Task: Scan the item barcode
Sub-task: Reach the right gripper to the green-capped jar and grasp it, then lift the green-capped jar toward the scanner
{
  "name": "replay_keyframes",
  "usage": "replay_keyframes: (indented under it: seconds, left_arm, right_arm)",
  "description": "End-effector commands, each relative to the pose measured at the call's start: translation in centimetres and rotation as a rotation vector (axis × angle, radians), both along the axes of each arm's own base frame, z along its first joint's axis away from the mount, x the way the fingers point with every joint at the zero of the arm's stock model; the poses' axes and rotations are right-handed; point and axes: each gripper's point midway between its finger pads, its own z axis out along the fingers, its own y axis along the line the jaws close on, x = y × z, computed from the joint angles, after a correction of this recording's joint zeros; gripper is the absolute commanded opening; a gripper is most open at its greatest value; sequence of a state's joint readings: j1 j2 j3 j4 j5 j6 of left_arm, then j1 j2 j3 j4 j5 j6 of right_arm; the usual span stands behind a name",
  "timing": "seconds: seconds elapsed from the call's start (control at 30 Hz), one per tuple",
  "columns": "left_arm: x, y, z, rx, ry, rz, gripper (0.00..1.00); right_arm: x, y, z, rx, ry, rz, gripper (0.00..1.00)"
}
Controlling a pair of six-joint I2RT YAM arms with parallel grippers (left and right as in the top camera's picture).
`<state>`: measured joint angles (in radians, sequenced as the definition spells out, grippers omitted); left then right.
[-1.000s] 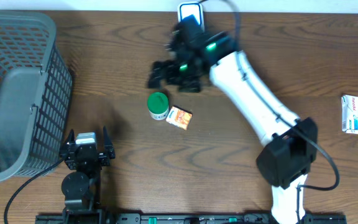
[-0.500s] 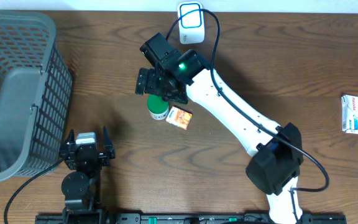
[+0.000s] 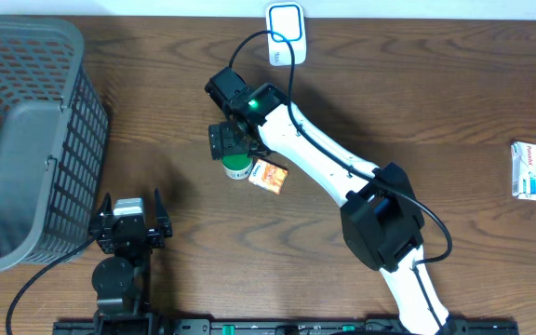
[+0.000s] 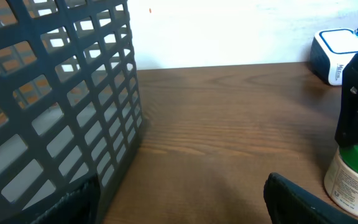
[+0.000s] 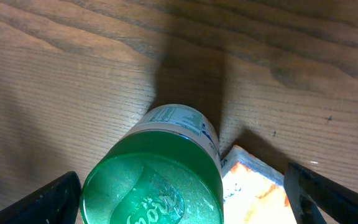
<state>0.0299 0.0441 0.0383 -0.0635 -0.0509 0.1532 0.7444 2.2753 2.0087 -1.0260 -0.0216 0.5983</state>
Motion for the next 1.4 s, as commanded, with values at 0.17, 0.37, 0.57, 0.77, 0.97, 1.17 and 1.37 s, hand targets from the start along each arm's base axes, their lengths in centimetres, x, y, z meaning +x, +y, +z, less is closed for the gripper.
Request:
replay_keyframes:
  seconds: [0.17,0.37,0.57,0.77,0.97,1.17,1.37]
  left_arm:
    - [-0.1,0.1,-1.8,-0.009,0.050,0.008,0.85]
    - [-0.1,0.1,-1.7,-0.009,0.049,0.008,0.84]
    - [-0.1,0.1,-1.7,-0.009,0.049,0.008,0.84]
    - [-0.1,0.1,-1.8,-0.009,0.050,0.008,0.84]
    - [-0.1,0.1,-1.7,-0.009,0.049,0.008,0.84]
    - [-0.1,0.1,-1.7,-0.009,0.049,0.008,0.84]
    - [-0.1,0.1,-1.7,-0.009,0.049,0.008,0.84]
  right_arm:
    - [-0.5,0.4,-2.9,-0.059,0.009,0.109,0.99]
    - [-0.9,1.9,-3.5,-0.060,-0.017,0.173,0.99]
    - [-1.2,1.8,-4.7,-0.080,-0.002,0.183,0.99]
    - [-2.2,1.4,-7.0,-0.122,0.048,0.193,0.95]
    - [-2.3,1.3,-7.4,-0.139,0.050,0.191,0.79]
    - [-3.0,0.6,-6.8,-0.166,0.088,0.193,0.63]
    - [-4.0,0.8,-0.7,-0.118,0.166,0.223,0.59]
